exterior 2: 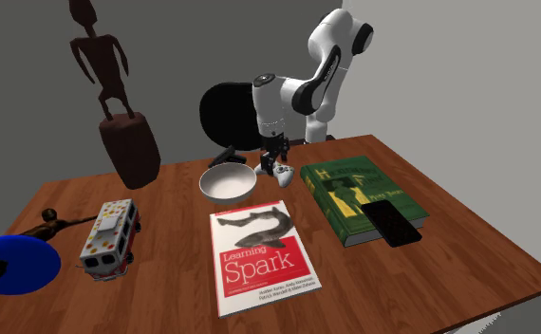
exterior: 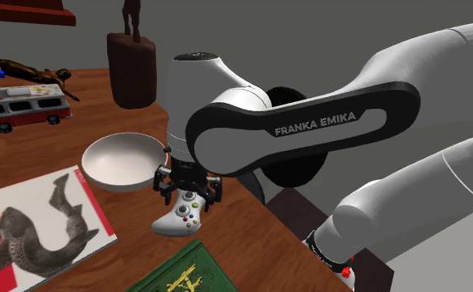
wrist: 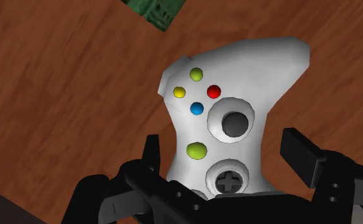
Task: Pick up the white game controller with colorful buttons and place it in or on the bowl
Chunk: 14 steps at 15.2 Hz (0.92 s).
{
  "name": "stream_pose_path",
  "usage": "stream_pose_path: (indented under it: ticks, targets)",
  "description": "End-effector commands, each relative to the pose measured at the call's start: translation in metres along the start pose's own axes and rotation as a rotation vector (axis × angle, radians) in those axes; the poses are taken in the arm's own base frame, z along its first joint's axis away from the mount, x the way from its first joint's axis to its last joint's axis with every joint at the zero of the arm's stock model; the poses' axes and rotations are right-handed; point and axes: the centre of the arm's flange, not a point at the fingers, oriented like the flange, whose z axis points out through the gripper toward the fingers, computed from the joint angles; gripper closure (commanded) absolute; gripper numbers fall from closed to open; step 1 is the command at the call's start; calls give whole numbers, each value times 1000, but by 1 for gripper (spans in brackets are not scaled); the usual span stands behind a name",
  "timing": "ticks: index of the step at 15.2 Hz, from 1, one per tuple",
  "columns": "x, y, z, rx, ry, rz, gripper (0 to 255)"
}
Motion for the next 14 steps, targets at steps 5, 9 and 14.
stream_pose_path:
  ticks: [5,9,14]
  targets:
    - [0,0,8,0,0,0,0]
    - [0,0,8,0,0,0,255]
    - [0,0,8,0,0,0,255]
